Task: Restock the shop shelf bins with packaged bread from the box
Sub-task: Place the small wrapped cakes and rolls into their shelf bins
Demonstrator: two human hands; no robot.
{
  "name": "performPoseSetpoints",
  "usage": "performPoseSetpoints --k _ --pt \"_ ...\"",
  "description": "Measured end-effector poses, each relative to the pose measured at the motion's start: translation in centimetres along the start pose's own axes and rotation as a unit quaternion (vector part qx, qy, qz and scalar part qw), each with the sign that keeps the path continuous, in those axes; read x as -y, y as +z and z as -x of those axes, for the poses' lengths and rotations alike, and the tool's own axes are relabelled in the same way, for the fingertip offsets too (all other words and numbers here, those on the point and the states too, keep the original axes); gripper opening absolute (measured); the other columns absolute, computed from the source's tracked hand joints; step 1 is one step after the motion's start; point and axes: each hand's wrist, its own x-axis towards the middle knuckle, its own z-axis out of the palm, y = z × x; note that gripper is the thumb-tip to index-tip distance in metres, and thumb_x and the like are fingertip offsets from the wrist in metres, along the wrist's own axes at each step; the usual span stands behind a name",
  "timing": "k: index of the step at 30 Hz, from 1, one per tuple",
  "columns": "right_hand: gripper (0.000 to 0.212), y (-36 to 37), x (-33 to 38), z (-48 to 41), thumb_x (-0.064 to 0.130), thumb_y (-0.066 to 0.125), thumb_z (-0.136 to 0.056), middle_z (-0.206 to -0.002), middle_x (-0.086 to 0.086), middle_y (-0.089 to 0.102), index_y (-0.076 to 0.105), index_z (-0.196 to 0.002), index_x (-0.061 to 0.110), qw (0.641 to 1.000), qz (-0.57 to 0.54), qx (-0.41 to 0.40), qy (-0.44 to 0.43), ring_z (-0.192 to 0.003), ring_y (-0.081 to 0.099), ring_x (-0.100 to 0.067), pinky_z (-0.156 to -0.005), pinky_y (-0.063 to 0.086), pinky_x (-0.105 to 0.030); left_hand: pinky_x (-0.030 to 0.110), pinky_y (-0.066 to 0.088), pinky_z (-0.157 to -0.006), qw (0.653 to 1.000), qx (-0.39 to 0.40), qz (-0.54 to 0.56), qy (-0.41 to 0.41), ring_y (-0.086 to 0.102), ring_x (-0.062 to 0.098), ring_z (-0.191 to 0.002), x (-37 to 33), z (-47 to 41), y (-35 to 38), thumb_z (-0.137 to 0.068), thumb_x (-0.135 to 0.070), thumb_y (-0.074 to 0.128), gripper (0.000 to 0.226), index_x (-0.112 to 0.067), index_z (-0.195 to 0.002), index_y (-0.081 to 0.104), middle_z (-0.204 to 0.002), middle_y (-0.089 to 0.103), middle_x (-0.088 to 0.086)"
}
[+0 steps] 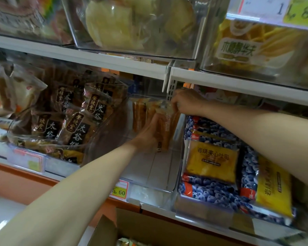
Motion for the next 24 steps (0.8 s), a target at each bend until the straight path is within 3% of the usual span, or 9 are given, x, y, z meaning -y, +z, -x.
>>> performPoseSetpoints --k 3,5,8,12,14,18,21,24 --pt "0.016 -0.6 -0.4 0.4 0.004 0.057 -0.084 -0.103 -0.005 0.057 0.069 -0.09 0.012 0.999 -0.031 -0.028 0.006 -0.101 0.054 -0.022 -0.073 0.033 -0.025 0.037 0.047 -0.095 0.999 0.007 -0.03 0.027 0.047 0.022 -0.118 -0.6 -0.2 0.7 -0.083 0.004 0.057 0.06 -0.019 -0.131 0.031 -0.131 0.038 0.006" --pt "0.014 -0.8 -0.5 0.5 0.008 0.059 -0.085 -0.097 0.0 0.056 0.067 -0.092 0.017 0.999 -0.038 -0.015 -0.007 -0.099 0.055 -0.019 -0.064 0.032 -0.024 0.034 0.042 -0.098 0.998 0.007 -0.057 0.029 0.041 0.025 -0.124 -0.9 -0.2 1.0 -0.083 0.004 0.057 0.06 -0.014 -0.134 0.03 -0.137 0.033 0.011" --pt "0.021 -0.9 -0.4 0.7 0.009 0.056 -0.088 -0.094 0.006 0.054 0.067 -0.094 0.025 0.999 -0.029 0.022 -0.014 -0.097 0.053 -0.014 -0.064 0.03 -0.024 0.026 0.033 -0.097 0.996 -0.005 -0.087 0.021 0.033 0.024 -0.127 -0.8 0.0 1.0 -0.083 0.004 0.057 0.068 -0.017 -0.139 0.027 -0.142 0.022 0.011" --pt "0.019 -1.0 -0.6 0.9 0.016 0.058 -0.089 -0.095 0.007 0.056 0.068 -0.099 0.029 0.998 -0.041 0.042 -0.019 -0.092 0.051 -0.011 -0.06 0.025 -0.01 0.026 0.041 -0.091 1.0 0.028 -0.004 -0.007 0.039 0.02 -0.122 -1.4 0.6 0.8 -0.081 0.009 0.057 0.067 -0.016 -0.136 0.029 -0.137 0.03 0.009" --pt "0.013 -1.0 -0.7 0.8 0.022 0.061 -0.089 -0.093 0.008 0.055 0.067 -0.095 0.031 0.999 -0.025 0.043 -0.02 -0.094 0.053 -0.013 -0.059 0.027 -0.013 0.031 0.048 -0.091 0.997 0.049 0.06 -0.021 0.043 0.02 -0.121 -1.9 0.8 0.7 -0.08 0.011 0.057 0.064 -0.016 -0.133 0.031 -0.135 0.035 0.008" --pt "0.012 -0.7 -0.7 0.8 0.02 0.06 -0.089 -0.09 0.008 0.051 0.06 -0.085 0.031 0.999 0.001 0.037 -0.012 -0.095 0.051 -0.013 -0.062 0.029 -0.025 0.026 0.055 -0.079 0.988 0.08 0.128 -0.037 0.047 0.016 -0.115 -2.1 0.8 0.2 -0.081 0.014 0.053 0.06 -0.023 -0.124 0.036 -0.128 0.039 0.001" --pt "0.009 -0.7 -0.8 1.0 0.021 0.061 -0.089 -0.089 0.008 0.052 0.063 -0.087 0.029 1.0 -0.009 0.024 -0.007 -0.094 0.052 -0.014 -0.072 0.029 -0.024 0.042 0.054 -0.088 0.992 0.074 0.099 -0.033 0.047 0.023 -0.117 -2.0 1.0 -0.1 -0.079 0.013 0.055 0.06 -0.033 -0.113 0.037 -0.133 0.035 0.006" --pt "0.008 -0.9 -0.4 1.4 0.024 0.061 -0.09 -0.091 0.006 0.054 0.067 -0.095 0.025 1.0 -0.016 0.009 -0.008 -0.095 0.054 -0.014 -0.074 0.029 -0.025 0.045 0.053 -0.089 0.997 0.063 0.046 -0.023 0.047 0.026 -0.117 -1.6 1.3 -0.4 -0.077 0.007 0.061 0.062 -0.039 -0.109 0.036 -0.133 0.034 0.007"
